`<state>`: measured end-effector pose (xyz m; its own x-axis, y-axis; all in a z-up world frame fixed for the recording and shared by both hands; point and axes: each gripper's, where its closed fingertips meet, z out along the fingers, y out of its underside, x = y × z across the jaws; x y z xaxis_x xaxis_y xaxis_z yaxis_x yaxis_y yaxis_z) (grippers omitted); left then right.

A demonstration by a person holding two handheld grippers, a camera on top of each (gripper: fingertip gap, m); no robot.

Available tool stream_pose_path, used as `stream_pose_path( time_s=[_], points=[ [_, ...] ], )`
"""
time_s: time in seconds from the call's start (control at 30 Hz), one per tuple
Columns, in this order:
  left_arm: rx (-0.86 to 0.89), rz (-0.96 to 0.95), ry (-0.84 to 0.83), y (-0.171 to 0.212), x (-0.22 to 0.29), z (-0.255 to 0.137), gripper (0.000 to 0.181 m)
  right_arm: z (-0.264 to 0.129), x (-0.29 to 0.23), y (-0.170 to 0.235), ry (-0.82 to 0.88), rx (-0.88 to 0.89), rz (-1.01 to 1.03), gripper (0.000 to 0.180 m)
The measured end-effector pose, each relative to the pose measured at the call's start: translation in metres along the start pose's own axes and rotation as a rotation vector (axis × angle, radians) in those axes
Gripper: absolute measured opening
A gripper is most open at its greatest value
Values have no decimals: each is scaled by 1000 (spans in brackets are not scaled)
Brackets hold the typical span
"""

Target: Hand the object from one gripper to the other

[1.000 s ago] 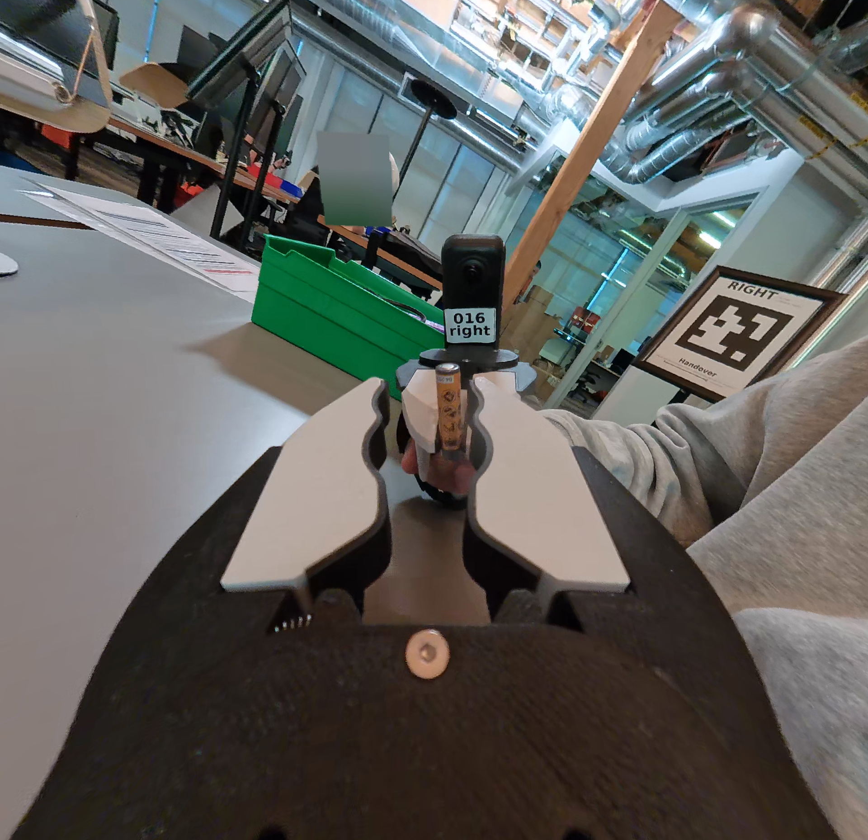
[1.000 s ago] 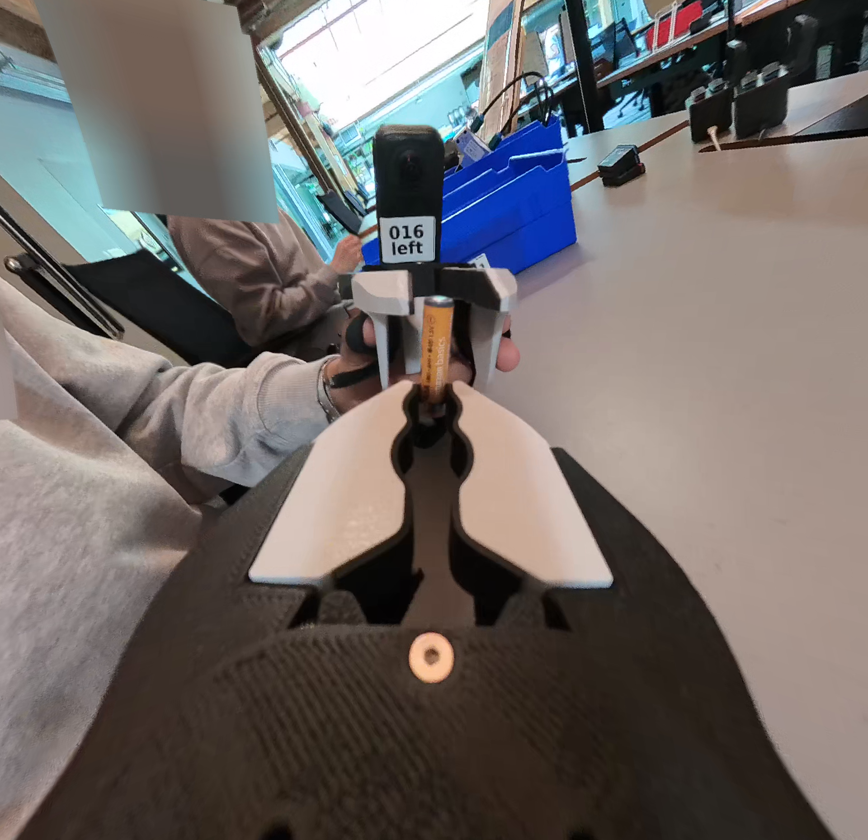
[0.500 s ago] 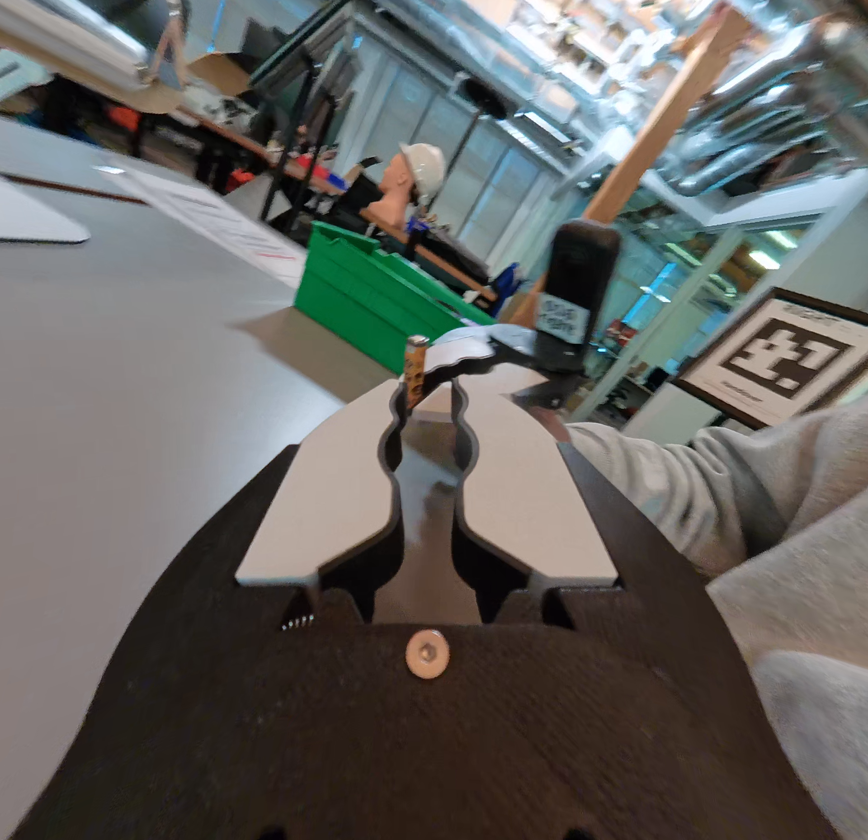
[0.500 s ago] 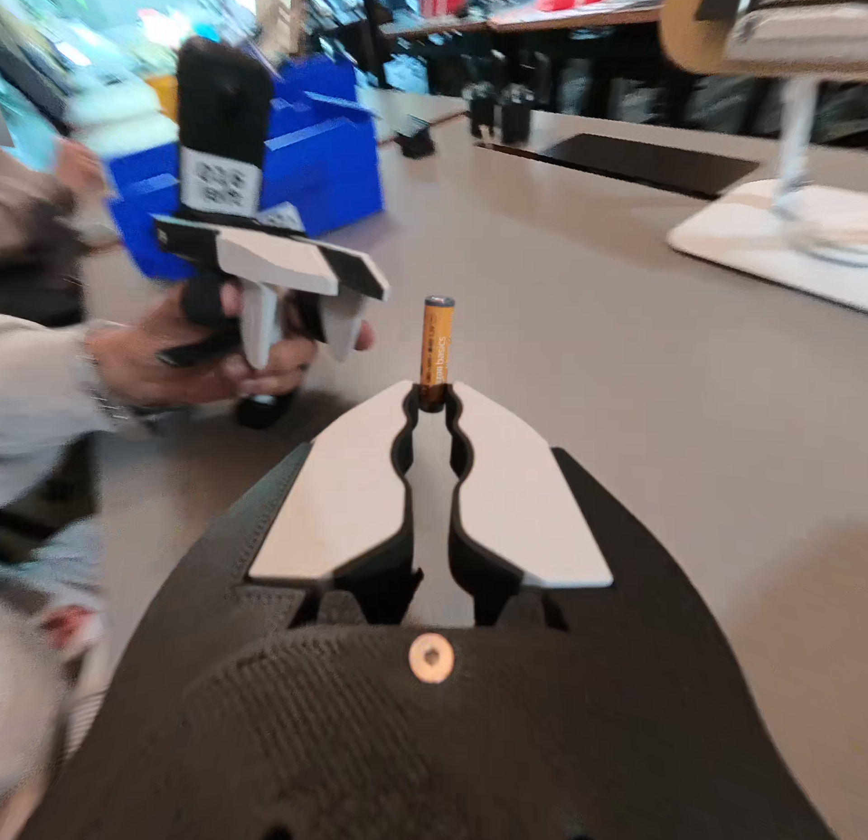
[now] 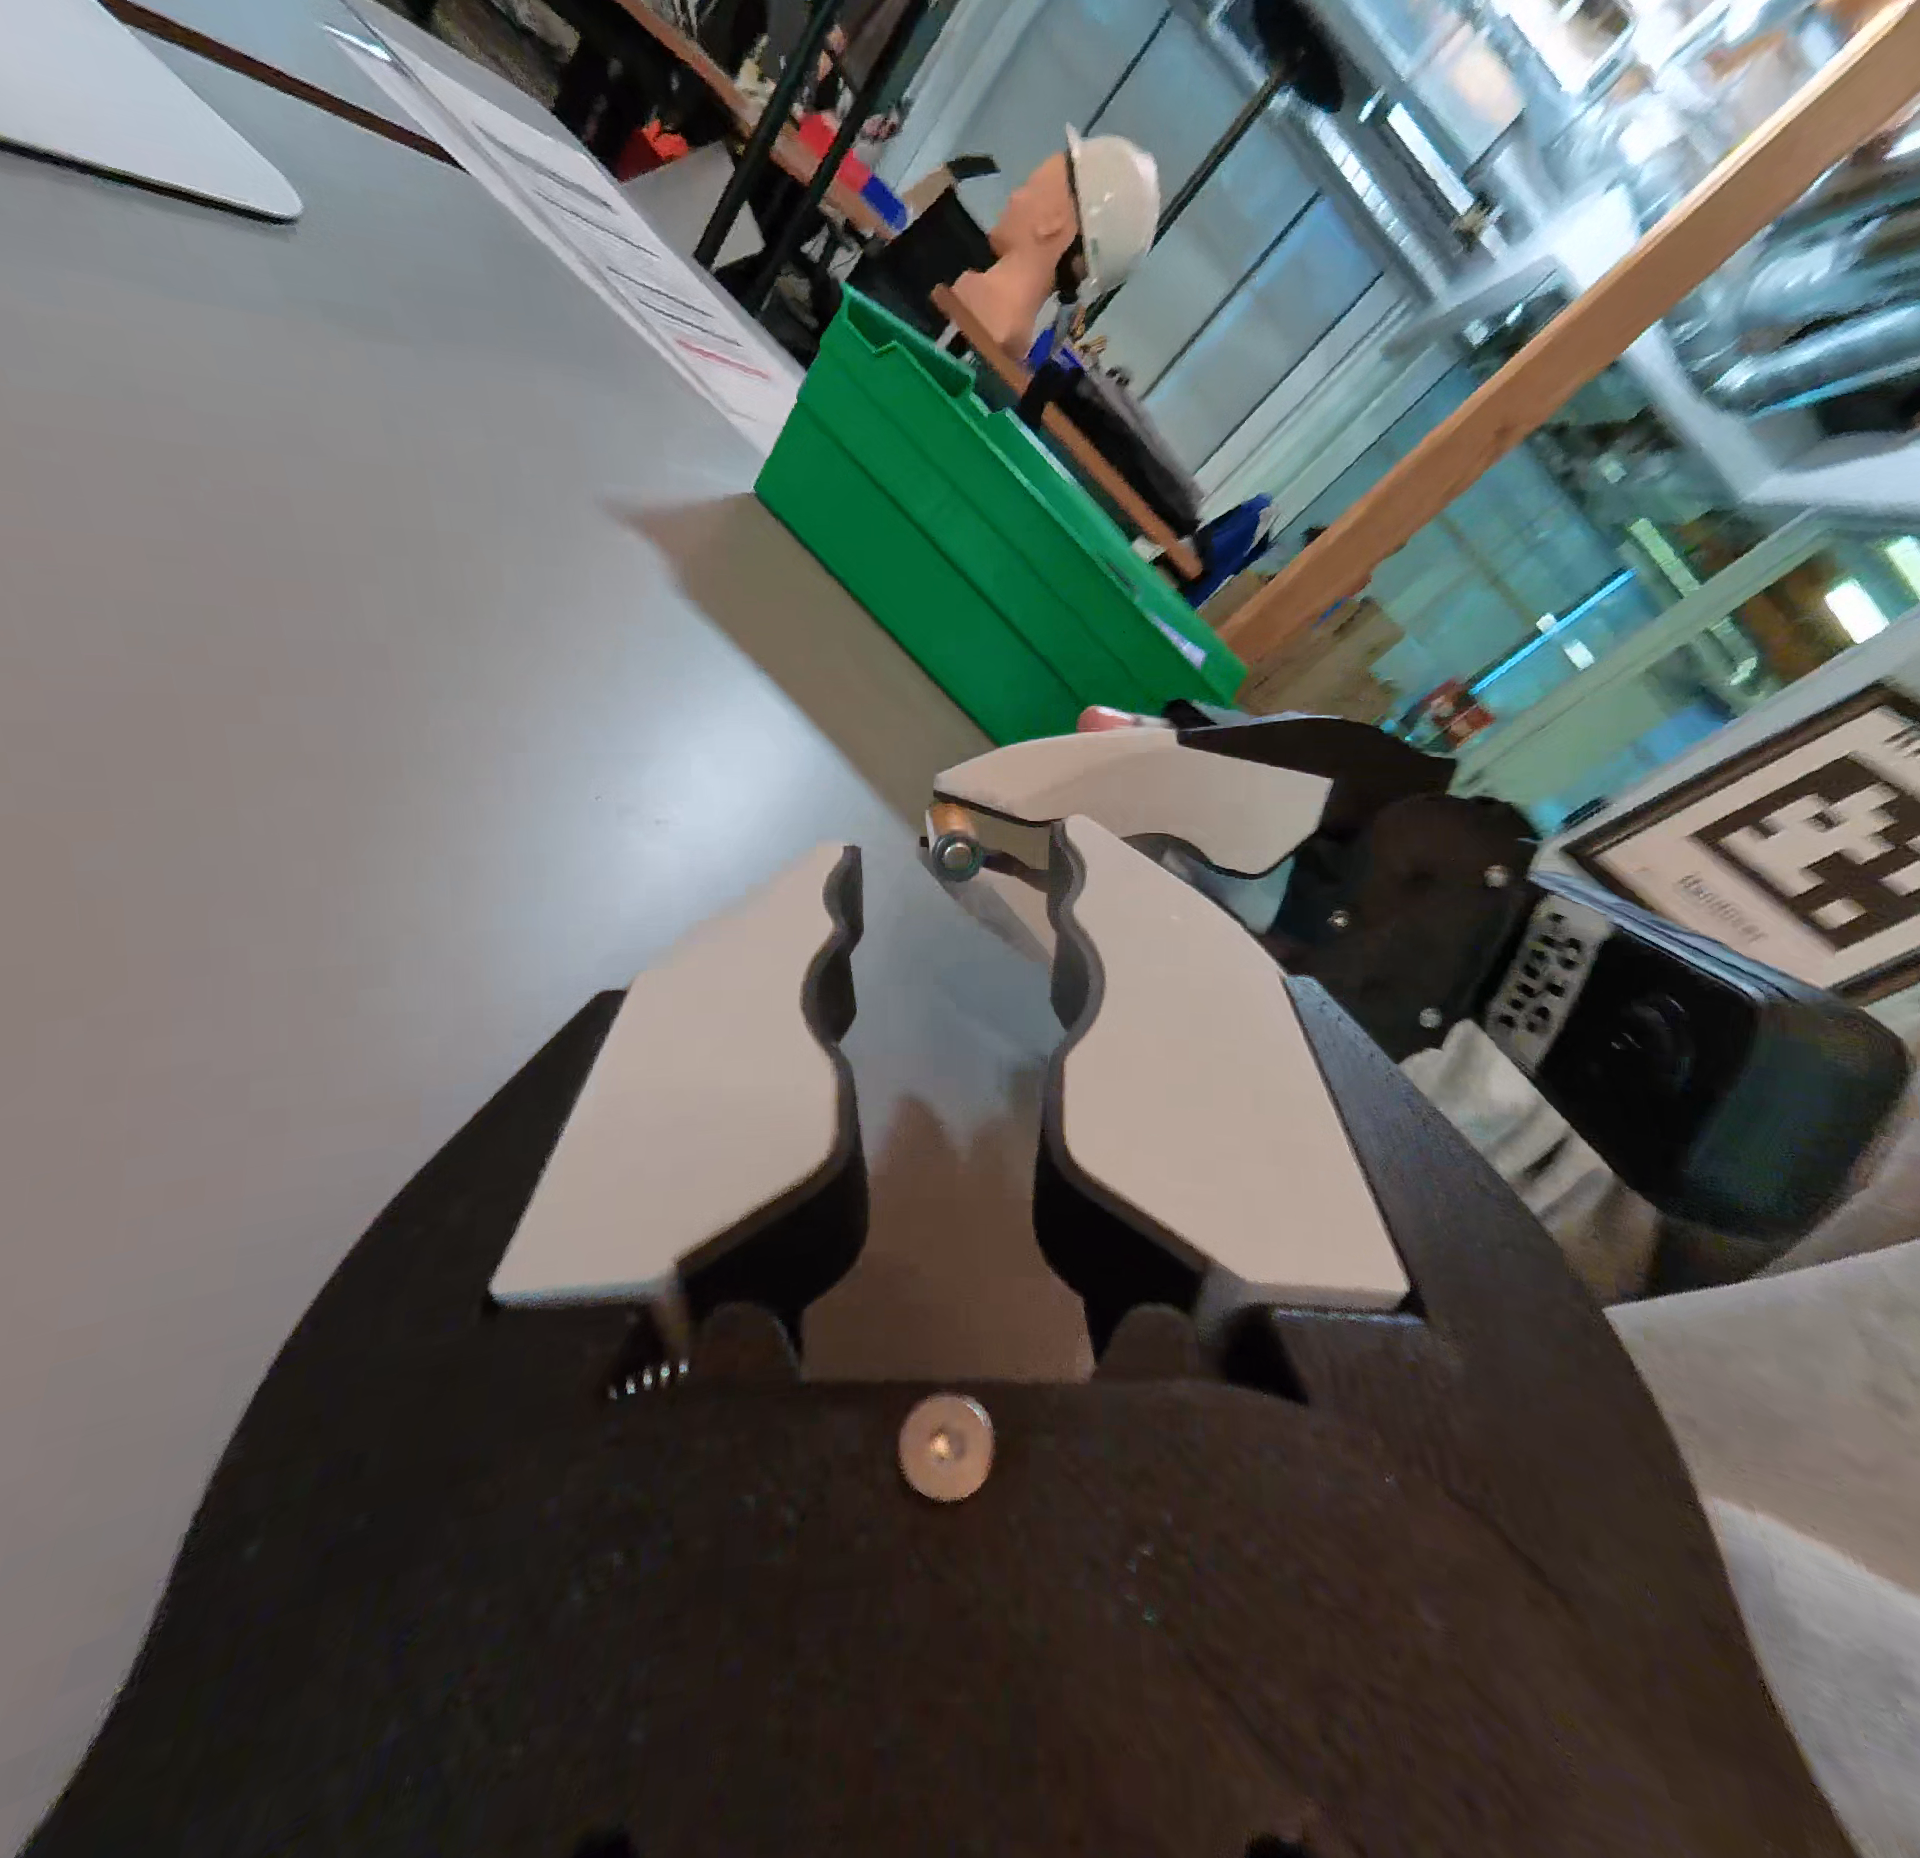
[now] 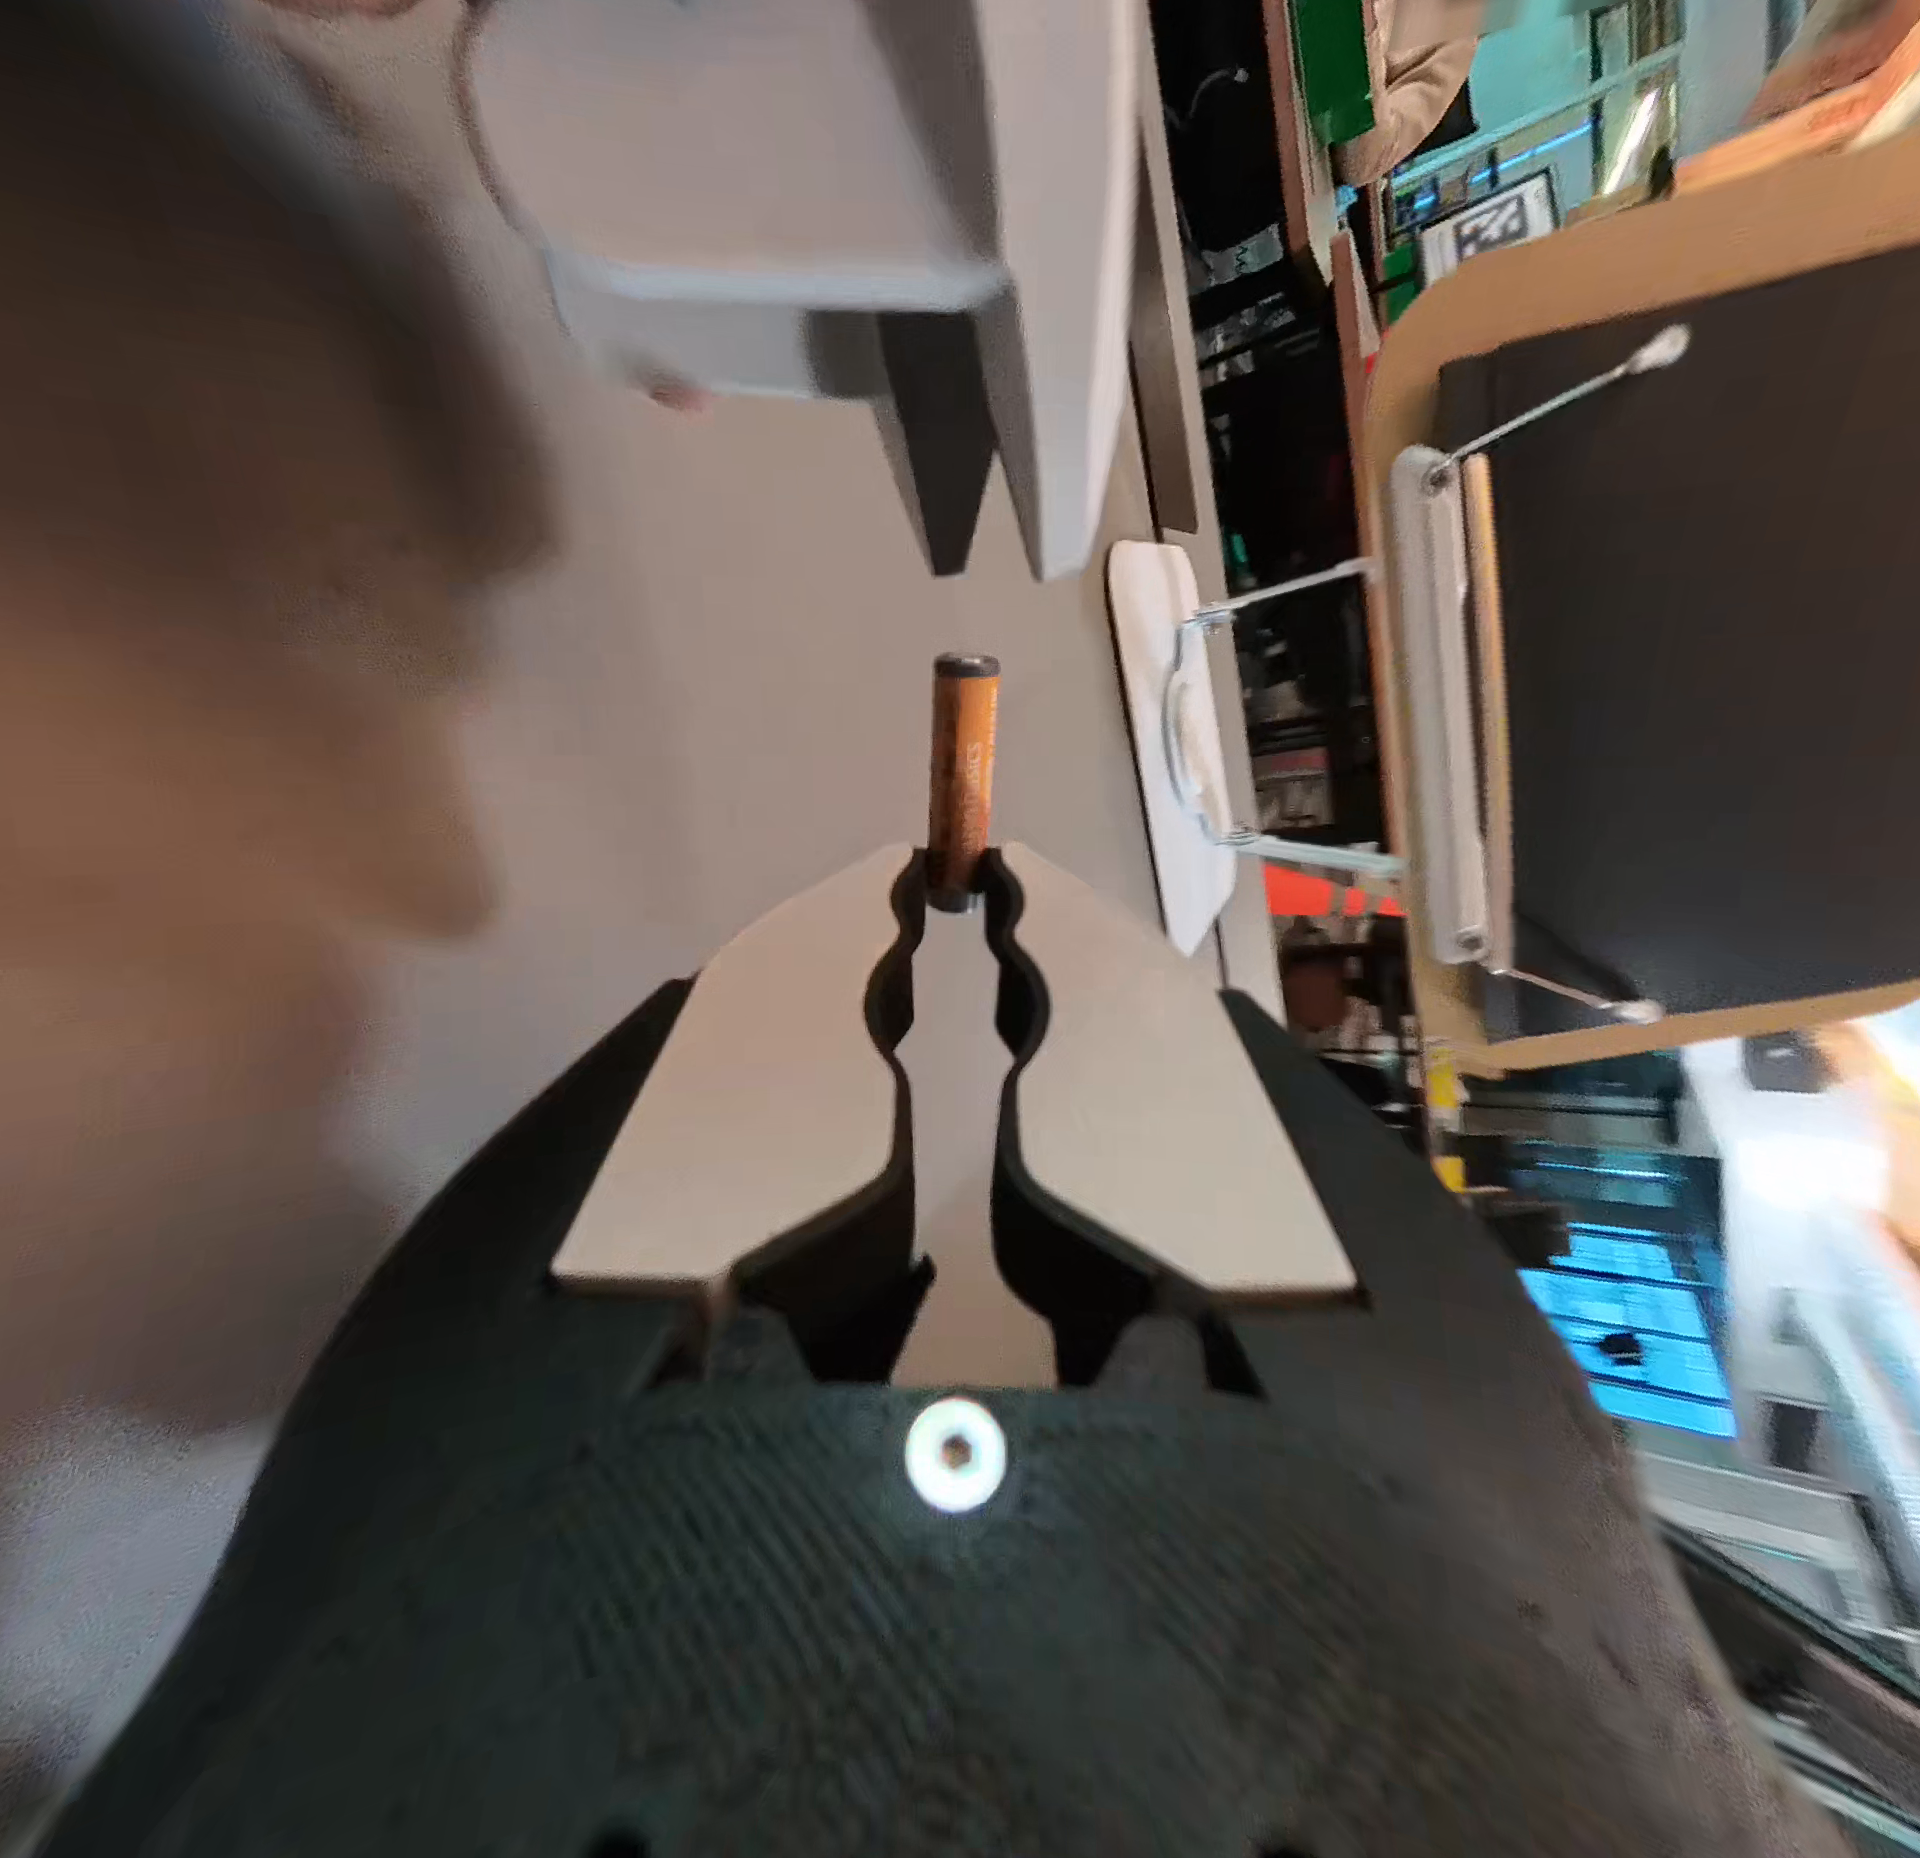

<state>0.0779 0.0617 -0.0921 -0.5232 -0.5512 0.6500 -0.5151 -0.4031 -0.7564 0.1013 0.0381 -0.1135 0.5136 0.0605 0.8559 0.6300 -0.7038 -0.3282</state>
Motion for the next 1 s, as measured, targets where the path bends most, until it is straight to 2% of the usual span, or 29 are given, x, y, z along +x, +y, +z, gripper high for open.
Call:
stream_pose_path(
  time_s=[0.2,0.4,0.6,0.63,0.7,0.77,1.0],
  points=[
    [-112,181,-133,16,-3,9,31,-3,-2,-9,73,-52,-192,11],
    [-121,186,-139,18,-1,11,16,-5,-2,-12,85,-60,-218,11],
    [-88,147,-80,14,5,11,11,-5,3,-13,109,-27,-184,12],
    [-76,140,-87,12,4,9,11,-5,5,-14,119,-4,-164,19],
    [-50,132,-80,7,2,5,11,-6,11,-14,131,31,-95,46],
    [-8,102,-52,0,3,1,11,-7,15,-13,100,87,38,57],
    [79,32,123,-14,13,-9,11,-29,32,-29,-274,536,812,51]
  ],
)
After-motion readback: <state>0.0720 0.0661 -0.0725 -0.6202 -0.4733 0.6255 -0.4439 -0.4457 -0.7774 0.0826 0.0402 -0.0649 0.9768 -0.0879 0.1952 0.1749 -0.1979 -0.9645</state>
